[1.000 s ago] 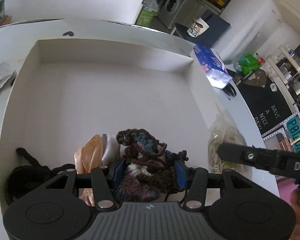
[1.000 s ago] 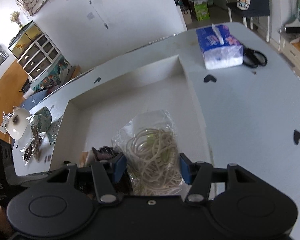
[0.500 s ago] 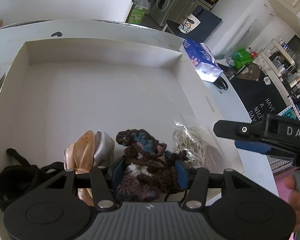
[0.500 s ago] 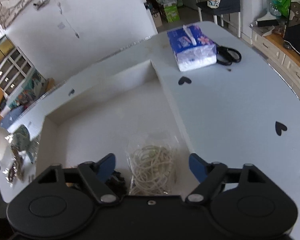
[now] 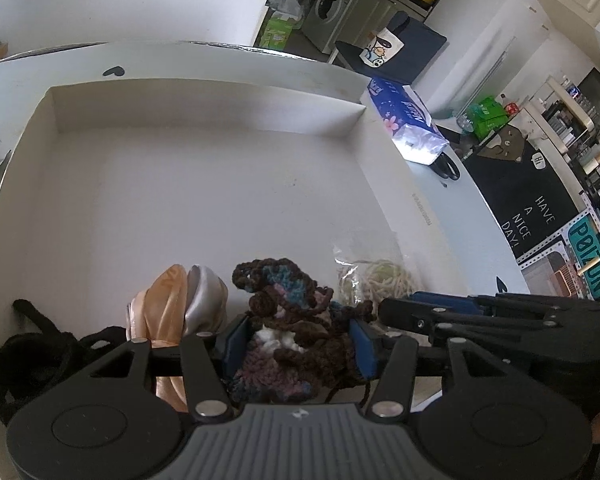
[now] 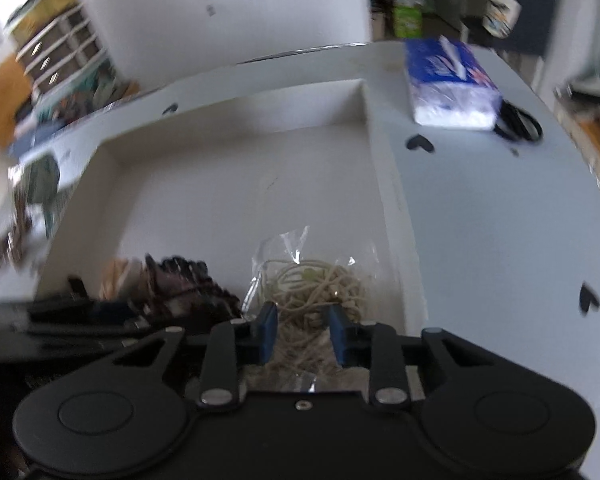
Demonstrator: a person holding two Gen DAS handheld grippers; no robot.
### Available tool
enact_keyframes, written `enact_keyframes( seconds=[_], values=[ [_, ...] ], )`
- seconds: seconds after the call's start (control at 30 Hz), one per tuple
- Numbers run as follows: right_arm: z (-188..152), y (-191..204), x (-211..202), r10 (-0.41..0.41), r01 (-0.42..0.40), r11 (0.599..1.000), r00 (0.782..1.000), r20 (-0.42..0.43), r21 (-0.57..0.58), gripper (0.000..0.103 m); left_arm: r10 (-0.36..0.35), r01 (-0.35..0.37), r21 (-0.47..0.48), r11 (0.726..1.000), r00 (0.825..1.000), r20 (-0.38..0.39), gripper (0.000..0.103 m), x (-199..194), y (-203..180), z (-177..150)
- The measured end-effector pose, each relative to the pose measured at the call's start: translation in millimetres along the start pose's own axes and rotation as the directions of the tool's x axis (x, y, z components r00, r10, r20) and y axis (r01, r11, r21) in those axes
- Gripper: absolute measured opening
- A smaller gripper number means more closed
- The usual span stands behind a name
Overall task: Organize soft objects
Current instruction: 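Lower both items into the tray beside the bow and open both tools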
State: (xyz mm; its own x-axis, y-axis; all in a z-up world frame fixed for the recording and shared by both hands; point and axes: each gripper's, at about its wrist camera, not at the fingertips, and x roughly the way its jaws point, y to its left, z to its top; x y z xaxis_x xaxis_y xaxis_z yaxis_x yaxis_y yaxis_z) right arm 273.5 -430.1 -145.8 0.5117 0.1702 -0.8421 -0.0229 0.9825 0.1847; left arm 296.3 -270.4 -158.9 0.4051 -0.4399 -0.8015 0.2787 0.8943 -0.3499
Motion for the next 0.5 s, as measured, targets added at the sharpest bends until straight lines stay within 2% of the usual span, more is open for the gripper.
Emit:
enact_keyframes(
  seconds=[0.07, 0.23, 0.3, 0.37, 0.5],
  values=[
    [0.5, -1.7, 0.8, 0.007, -0.007, 1.0, 1.0, -0.005, -0.029, 0.029, 0.002, -0.002, 0.005, 1.0, 1.0, 0.001, 0.054, 0.0, -1.9, -0.5],
    [3.6, -13.4, -7.5, 0.019, -0.019, 1.0, 1.0, -0.024, 0.009, 0.03, 0.007, -0.007, 0.002, 1.0, 1.0, 0.009, 0.057, -3.6, -3.5, -0.3],
    [2.4, -17.2, -16.9, 0.05, -0.049, 0.998, 0.999, -0.011, 0.034, 0.03, 0.01, -0.01, -0.005, 1.0, 1.0, 0.017, 0.066, -8.4, -3.6, -0.8],
    [-1.0, -17.9, -25.0, 0.063, -0.063, 0.997, 0.998, 0.004, 0.047, 0.03, 0.012, -0.011, -0.005, 1.0, 0.999, 0.034, 0.072, -14.0, -4.7, -0.9],
    [-4.9, -19.5, -37.1, 0.076, -0.077, 0.995, 0.997, 0.029, 0.067, 0.03, 0.008, -0.008, 0.006, 1.0, 0.998, 0.066, 0.075, -28.5, -7.1, -1.1]
  ],
)
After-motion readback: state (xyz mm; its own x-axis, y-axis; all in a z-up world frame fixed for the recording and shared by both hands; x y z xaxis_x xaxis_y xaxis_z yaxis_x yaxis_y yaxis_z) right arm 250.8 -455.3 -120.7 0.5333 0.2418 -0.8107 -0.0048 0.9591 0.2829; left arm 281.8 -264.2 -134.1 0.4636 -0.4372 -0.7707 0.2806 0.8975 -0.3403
